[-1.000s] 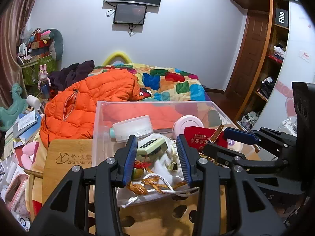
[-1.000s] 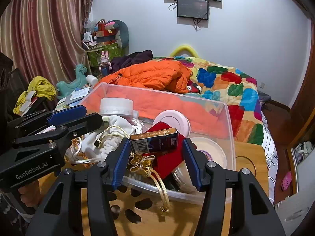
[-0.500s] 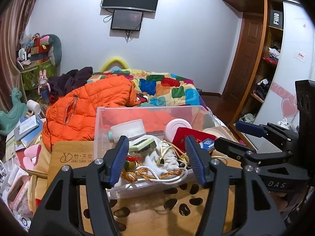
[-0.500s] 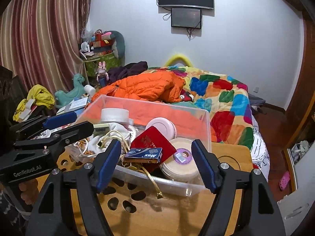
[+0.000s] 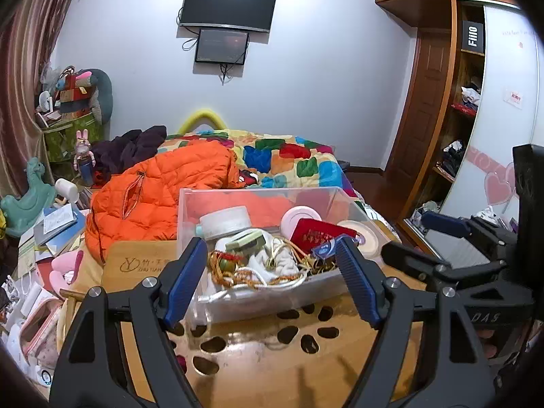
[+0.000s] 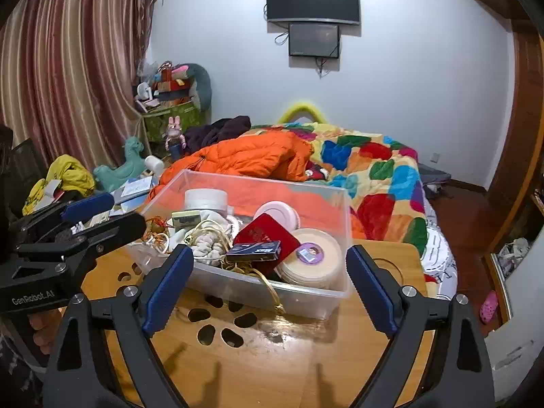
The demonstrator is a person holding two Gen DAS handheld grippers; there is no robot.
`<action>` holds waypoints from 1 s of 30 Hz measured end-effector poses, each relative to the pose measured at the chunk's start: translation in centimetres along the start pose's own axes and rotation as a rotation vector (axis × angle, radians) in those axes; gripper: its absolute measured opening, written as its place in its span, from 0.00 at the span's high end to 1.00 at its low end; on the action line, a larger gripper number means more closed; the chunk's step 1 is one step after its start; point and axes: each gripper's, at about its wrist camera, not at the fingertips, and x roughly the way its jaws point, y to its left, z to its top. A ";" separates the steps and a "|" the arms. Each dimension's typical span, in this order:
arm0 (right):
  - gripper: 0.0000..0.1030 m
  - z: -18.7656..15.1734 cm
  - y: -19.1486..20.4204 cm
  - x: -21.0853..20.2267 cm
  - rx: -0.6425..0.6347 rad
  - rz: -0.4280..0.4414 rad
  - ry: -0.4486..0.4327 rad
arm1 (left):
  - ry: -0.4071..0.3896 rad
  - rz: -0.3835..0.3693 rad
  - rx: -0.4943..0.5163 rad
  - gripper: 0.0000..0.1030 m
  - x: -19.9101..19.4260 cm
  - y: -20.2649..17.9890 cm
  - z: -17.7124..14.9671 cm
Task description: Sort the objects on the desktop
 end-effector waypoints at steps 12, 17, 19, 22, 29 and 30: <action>0.08 -1.9 0.2 -1.9 -0.019 -0.071 -0.023 | -0.039 0.063 0.033 0.08 -2.4 -1.0 -1.3; 0.08 -2.6 -0.3 -2.5 0.014 -0.055 -0.018 | -0.049 0.086 0.059 0.04 -2.7 -1.7 -1.8; 0.08 -3.1 -0.7 -2.8 0.039 -0.043 -0.018 | -0.053 0.096 0.058 0.03 -2.9 -2.0 -2.1; 0.06 -3.9 -1.2 -3.1 0.078 -0.018 -0.016 | -0.073 0.093 0.059 0.03 -3.0 -2.6 -2.7; 0.06 -4.1 -1.7 -3.6 0.077 -0.036 -0.027 | -0.075 0.131 0.100 0.03 -2.3 -4.0 -3.4; 0.06 -4.1 -1.7 -3.7 0.078 -0.032 -0.028 | -0.073 0.134 0.093 0.03 -2.1 -4.0 -3.5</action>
